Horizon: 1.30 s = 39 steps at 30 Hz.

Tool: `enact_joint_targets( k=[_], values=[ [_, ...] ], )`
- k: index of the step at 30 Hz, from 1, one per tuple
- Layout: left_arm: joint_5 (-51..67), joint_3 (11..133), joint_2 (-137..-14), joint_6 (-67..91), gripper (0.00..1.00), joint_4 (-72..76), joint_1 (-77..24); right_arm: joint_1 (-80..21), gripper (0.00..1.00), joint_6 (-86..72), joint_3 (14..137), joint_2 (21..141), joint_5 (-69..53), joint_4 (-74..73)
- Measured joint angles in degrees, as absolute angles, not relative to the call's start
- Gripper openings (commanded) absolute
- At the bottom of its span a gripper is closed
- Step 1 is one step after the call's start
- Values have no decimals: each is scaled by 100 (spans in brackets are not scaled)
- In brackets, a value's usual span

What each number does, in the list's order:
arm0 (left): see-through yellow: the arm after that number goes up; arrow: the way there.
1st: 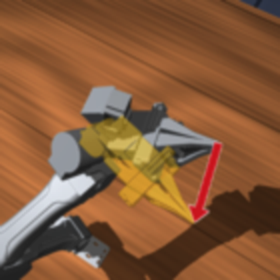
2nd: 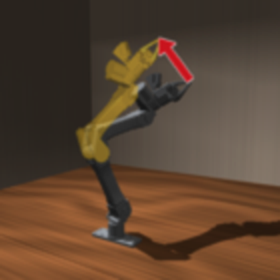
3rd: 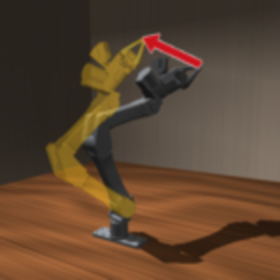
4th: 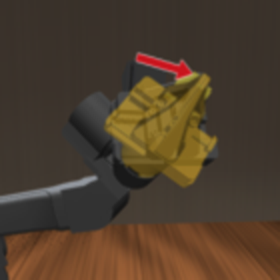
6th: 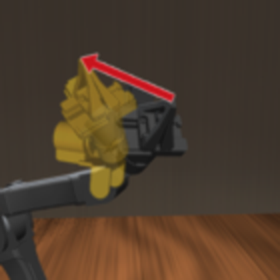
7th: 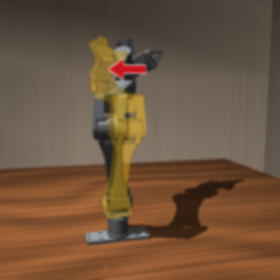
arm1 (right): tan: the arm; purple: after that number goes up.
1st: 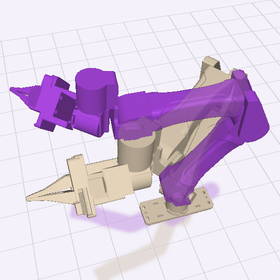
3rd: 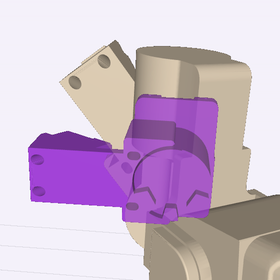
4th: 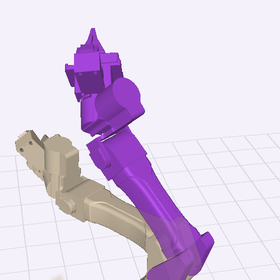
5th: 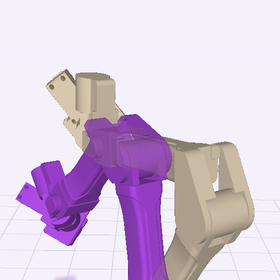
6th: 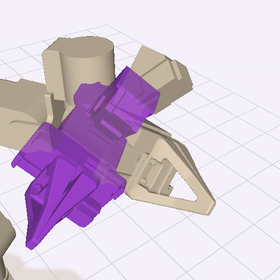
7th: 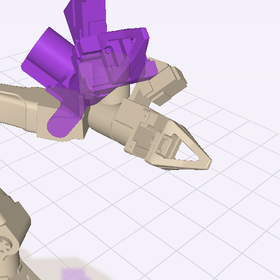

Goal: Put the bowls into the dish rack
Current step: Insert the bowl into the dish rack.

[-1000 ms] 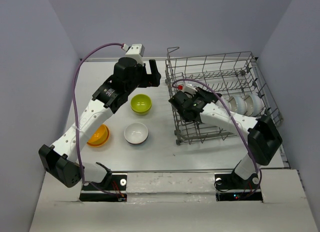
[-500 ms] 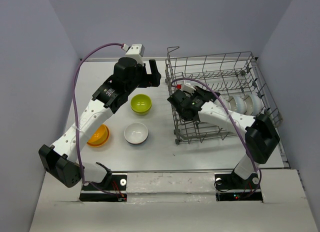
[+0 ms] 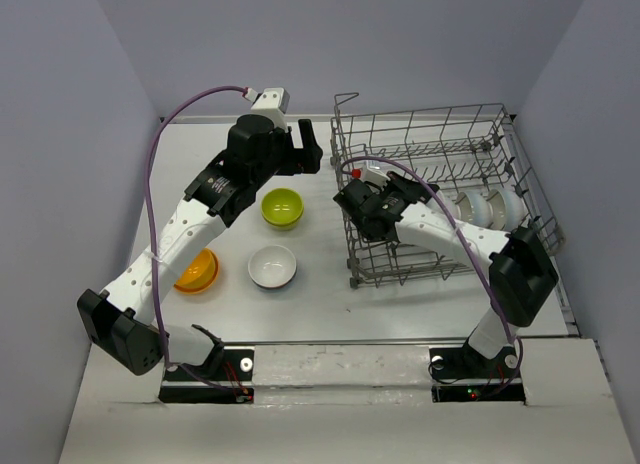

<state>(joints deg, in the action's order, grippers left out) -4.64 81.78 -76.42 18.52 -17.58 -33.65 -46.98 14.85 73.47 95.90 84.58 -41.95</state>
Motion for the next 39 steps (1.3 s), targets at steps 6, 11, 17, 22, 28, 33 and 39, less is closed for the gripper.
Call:
enact_joint_targets(
  k=[6, 11, 17, 22, 28, 33, 39],
  values=[
    [-454, 8178, -7642, 1852, 99, -1758, -3365, -4711, 1, 1487, 7373, 9625, 8440, -4185],
    [-451, 8178, -7642, 1855, 99, -1758, -3365, -4729, 1, 1527, 7371, 9636, 8438, -4139],
    [-449, 8178, -7642, 1855, 99, -1752, -3365, -4737, 1, 1588, 7338, 9636, 8440, -4042],
    [-447, 8178, -7642, 1859, 99, -1741, -3365, -4740, 1, 1638, 7295, 9636, 8444, -3935],
    [-447, 8178, -7642, 1859, 99, -1739, -3365, -4742, 12, 1656, 7293, 9623, 8444, -3922],
    [-445, 8178, -7642, 1861, 99, -1741, -3365, -4757, 16, 1656, 7293, 9598, 8447, -3894],
    [-432, 8178, -7642, 1879, 99, -1741, -3365, -4772, 18, 1658, 7290, 9601, 8444, -3848]
  ],
)
